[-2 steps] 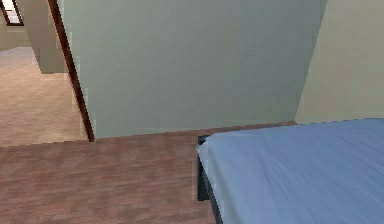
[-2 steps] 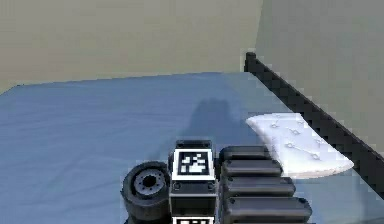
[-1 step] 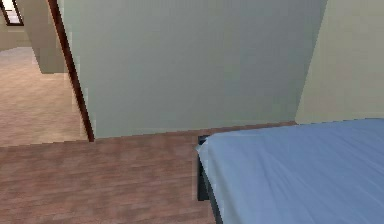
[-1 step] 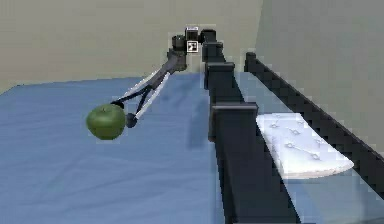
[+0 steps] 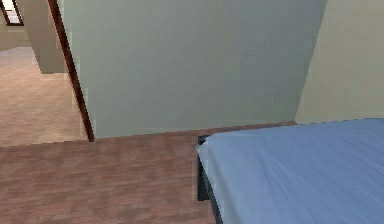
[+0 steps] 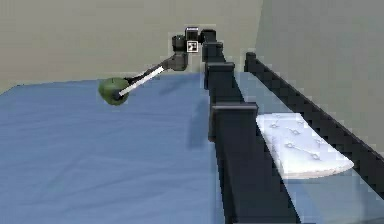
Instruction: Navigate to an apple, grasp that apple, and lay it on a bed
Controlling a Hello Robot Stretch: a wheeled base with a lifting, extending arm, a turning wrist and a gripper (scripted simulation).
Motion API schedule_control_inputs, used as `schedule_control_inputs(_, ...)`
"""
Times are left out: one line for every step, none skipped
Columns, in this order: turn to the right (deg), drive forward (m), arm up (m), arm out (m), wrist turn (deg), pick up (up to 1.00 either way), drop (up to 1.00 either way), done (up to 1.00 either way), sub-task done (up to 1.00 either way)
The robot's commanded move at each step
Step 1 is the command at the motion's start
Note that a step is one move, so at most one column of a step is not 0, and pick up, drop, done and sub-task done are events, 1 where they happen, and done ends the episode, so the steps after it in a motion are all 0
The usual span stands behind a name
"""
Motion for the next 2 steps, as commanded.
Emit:
schedule_control_inputs(0.0,0.0,0.0,0.0,6.0,0.0,0.0,0.0,0.0)
schedule_control_inputs(0.0,0.0,-0.14,0.0,0.0,0.0,0.0,0.0,0.0)
